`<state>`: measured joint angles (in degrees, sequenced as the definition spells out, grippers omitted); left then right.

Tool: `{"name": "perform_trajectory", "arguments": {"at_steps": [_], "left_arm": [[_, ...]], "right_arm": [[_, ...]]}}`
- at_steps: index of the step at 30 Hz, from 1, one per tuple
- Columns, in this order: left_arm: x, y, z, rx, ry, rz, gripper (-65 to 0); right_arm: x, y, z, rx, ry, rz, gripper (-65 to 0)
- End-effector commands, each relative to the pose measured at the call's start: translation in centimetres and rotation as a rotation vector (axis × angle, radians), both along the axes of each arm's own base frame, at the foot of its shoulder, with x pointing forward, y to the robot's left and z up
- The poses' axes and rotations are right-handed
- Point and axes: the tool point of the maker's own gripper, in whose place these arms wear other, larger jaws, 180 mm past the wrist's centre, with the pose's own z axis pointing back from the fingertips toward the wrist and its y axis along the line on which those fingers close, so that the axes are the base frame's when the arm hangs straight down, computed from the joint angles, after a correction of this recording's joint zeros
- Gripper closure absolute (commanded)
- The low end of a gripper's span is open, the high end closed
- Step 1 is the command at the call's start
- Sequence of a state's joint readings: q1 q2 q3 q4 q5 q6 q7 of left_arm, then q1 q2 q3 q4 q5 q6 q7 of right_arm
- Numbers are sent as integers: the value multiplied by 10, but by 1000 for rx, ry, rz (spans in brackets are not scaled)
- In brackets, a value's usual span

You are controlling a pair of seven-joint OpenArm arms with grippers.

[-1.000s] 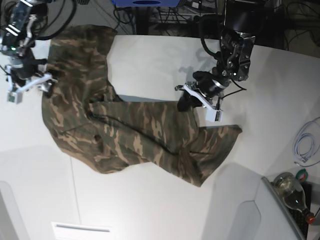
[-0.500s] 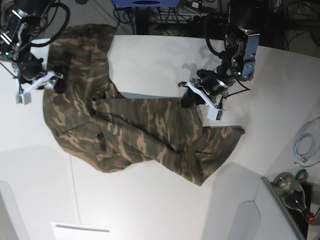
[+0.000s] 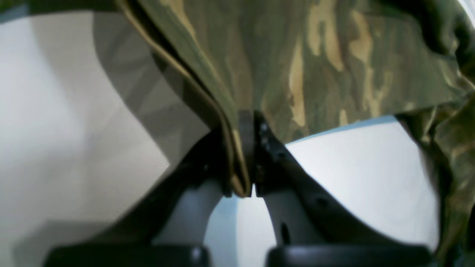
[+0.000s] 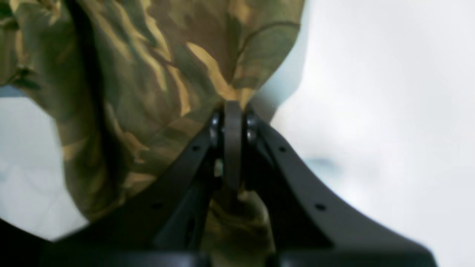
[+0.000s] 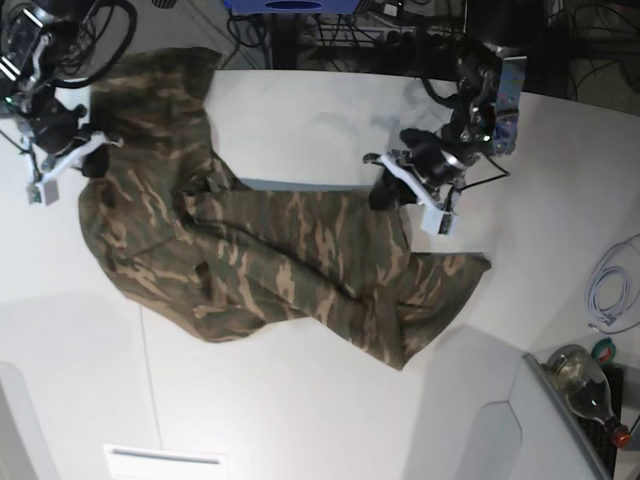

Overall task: Layout the t-shirt on the table in an organized manner, then fold the t-shirt properly
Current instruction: 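Lift and spread the shirt flat with both grippers holding its shoulders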

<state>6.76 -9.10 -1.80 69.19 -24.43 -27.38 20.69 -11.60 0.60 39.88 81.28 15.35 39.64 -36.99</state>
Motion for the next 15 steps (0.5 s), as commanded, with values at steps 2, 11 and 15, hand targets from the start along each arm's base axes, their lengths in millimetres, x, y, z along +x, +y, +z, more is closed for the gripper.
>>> {"name": "perform_trajectory", "arguments": {"at_steps": [2, 11, 15], "left_arm": [[5, 19, 18, 60, -35, 4, 0], [47, 24, 68, 179, -91, -99, 0], [99, 5, 80, 165, -108, -124, 0]], "right_arm": [[3, -5, 24, -59, -32, 28, -8], [54, -8, 59, -188, -30, 173, -8], [117, -7, 52, -154, -13, 223, -8]]}}
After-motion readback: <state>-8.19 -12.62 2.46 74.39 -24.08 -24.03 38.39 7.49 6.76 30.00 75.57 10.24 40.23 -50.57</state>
